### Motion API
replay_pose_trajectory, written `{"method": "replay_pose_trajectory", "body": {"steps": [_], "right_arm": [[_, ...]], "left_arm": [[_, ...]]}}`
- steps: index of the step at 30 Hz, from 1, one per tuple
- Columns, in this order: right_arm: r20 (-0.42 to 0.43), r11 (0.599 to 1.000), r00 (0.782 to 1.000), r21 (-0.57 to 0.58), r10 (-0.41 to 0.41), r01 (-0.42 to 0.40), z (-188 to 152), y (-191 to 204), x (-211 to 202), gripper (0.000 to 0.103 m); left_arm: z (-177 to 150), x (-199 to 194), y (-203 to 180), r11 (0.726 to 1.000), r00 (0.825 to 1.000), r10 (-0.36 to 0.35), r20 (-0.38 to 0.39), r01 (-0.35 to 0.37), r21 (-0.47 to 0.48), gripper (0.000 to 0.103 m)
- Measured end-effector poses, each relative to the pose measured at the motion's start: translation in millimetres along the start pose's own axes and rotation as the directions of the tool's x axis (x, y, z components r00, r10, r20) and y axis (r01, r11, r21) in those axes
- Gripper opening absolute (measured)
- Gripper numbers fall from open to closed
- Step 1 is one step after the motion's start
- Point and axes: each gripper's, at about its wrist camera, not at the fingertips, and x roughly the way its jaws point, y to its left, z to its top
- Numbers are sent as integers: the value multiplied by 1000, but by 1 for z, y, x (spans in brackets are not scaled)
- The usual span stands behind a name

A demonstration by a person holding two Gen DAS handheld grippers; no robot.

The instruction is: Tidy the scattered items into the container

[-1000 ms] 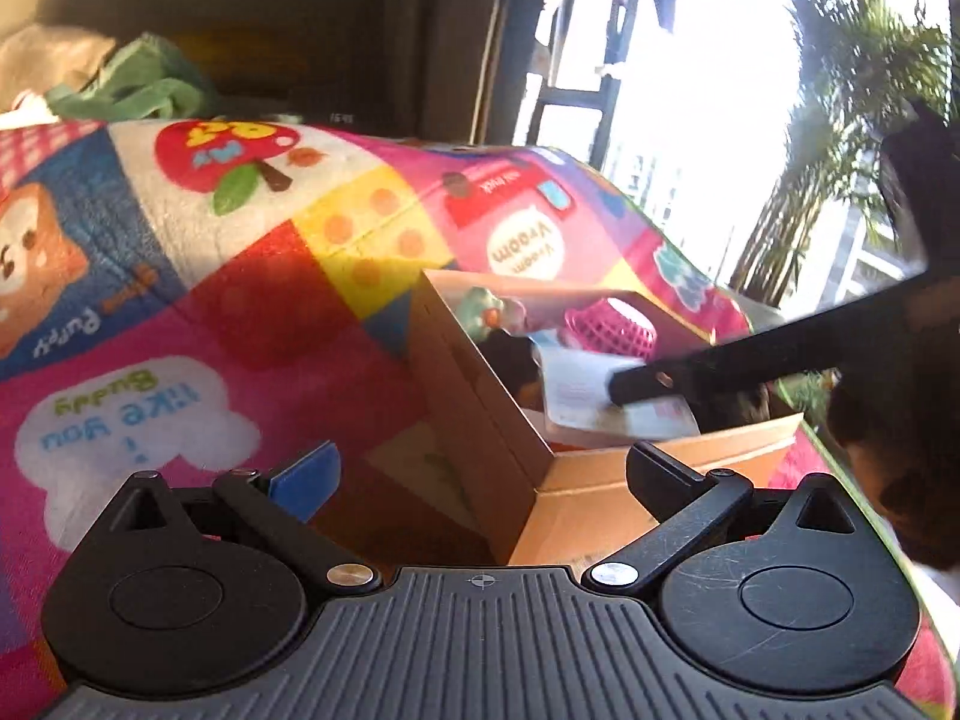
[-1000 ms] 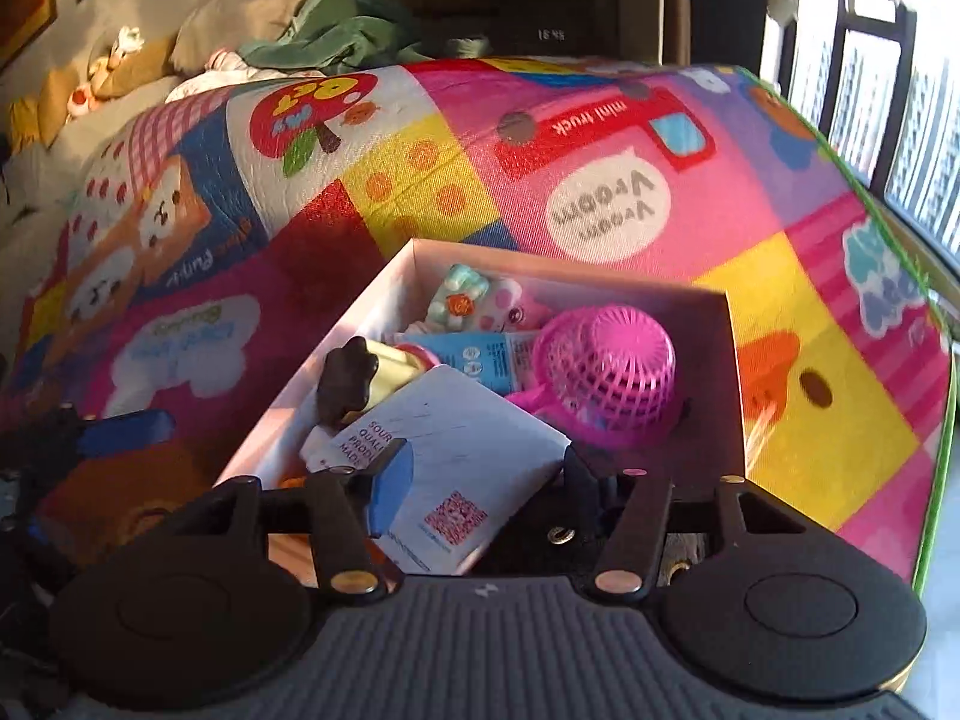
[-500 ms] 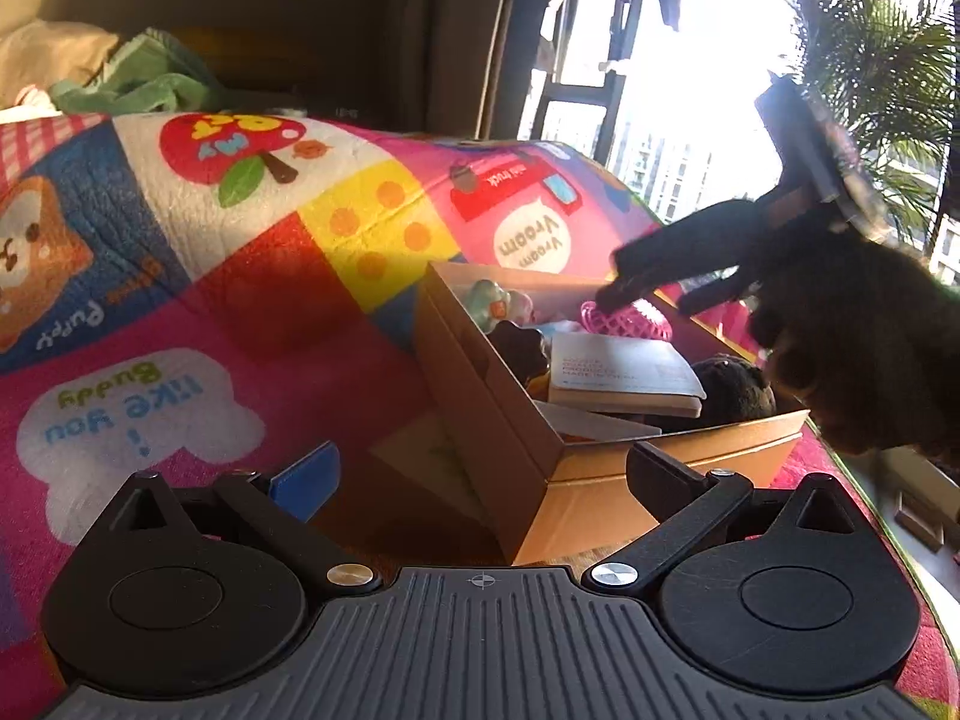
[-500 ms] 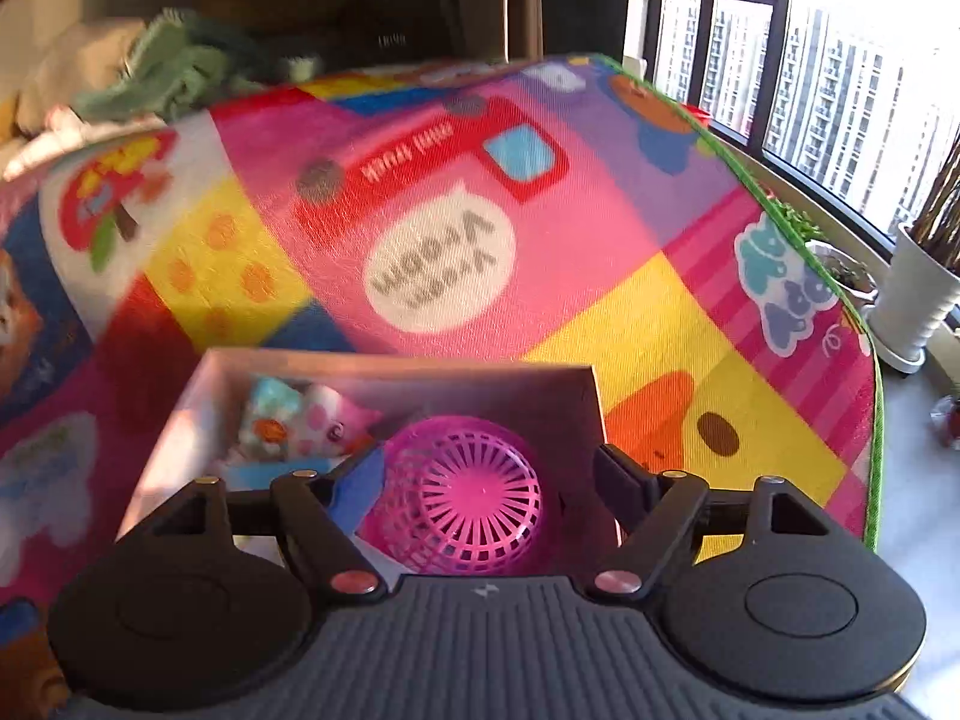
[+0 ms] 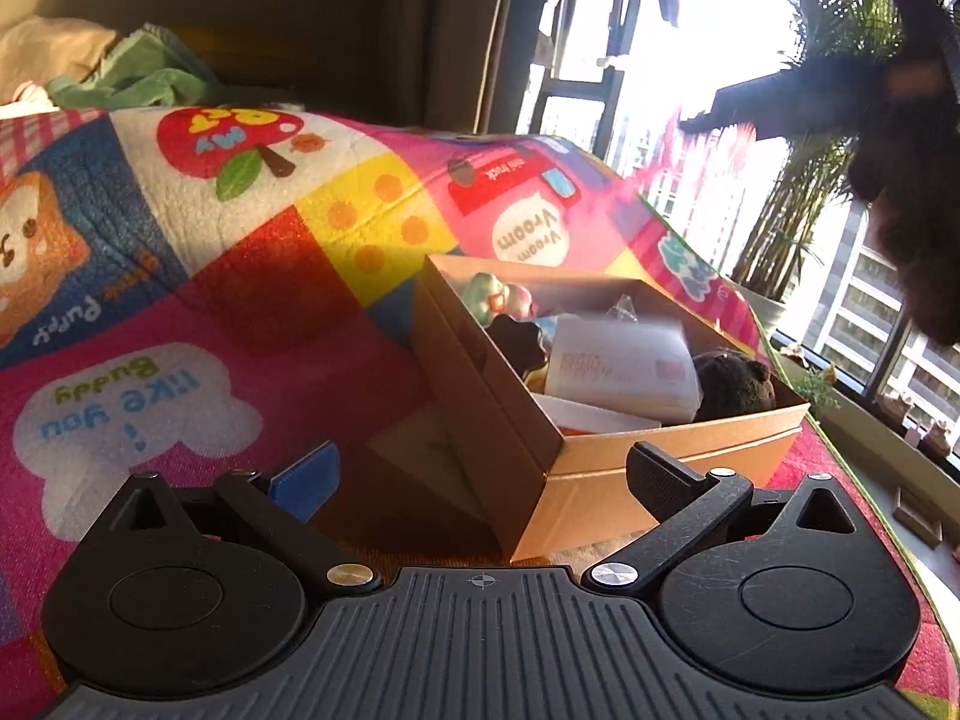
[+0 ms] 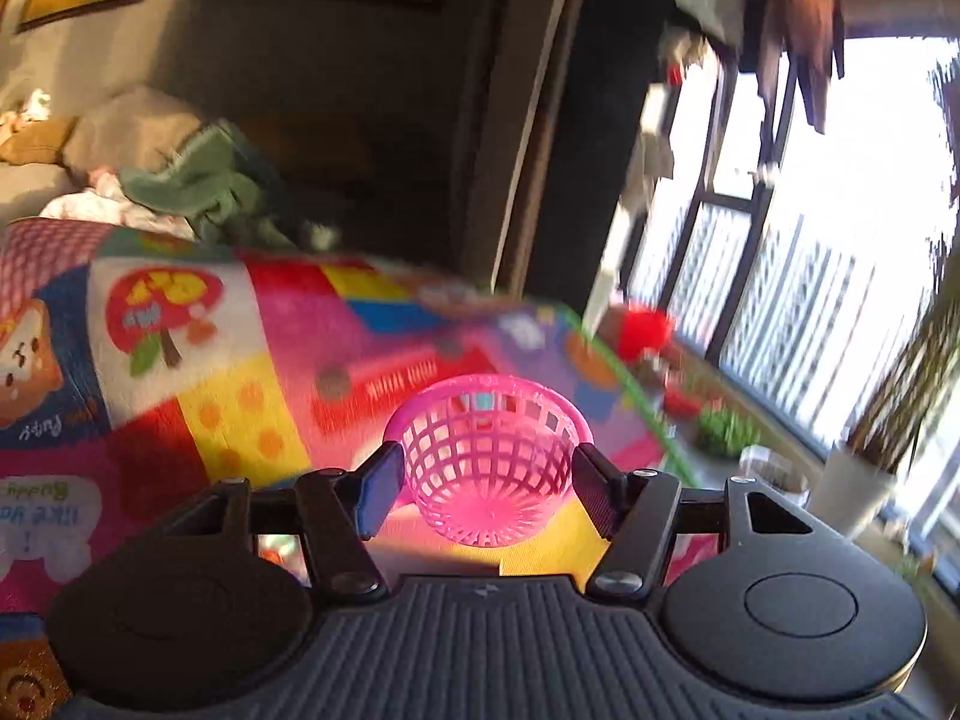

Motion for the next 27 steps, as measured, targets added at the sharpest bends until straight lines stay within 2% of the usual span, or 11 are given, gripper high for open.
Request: {"method": "replay_pose_trajectory", "body": {"steps": [3,5,7,9,10,11,14,18,22,24,27], "right_arm": [[15,999,999,-30,44,-43,11,3,-17,62],[-51,992,991,-5,126,-127,13,2,-18,62],[-146,977,966,43,213,-208,9,0,-10,62],[-250,955,922,111,296,-276,-2,-1,6,62],[-292,949,903,138,314,-285,-8,0,16,62],[-321,951,897,149,305,-271,-14,0,25,62],[-311,963,915,163,256,-214,-27,-5,38,71],[-287,949,910,193,299,-251,-35,-11,34,71],[-282,950,913,190,294,-247,-45,-8,41,59],[-275,955,919,178,281,-238,-52,-1,53,59],[-339,937,877,199,341,-287,-66,11,63,58]], "left_arm": [[1,-1,1,1000,1000,0,5,0,-2,103],[1,-1,1,1000,1000,1,6,-1,-5,103],[1,-1,1,1000,1000,1,4,0,-6,103],[0,0,1,1000,1000,1,3,-1,-4,103],[0,0,1,1000,1000,1,2,-1,-2,103],[0,0,1,1000,1000,1,1,-1,-1,103],[0,0,2,1000,1000,4,-1,-4,-5,103],[0,1,2,1000,1000,3,-8,-3,-10,103],[-2,3,0,1000,1000,1,-13,-1,4,103],[-3,3,0,1000,1000,6,-16,-5,5,103],[-2,3,2,1000,1000,10,-11,-10,-7,103]]}}
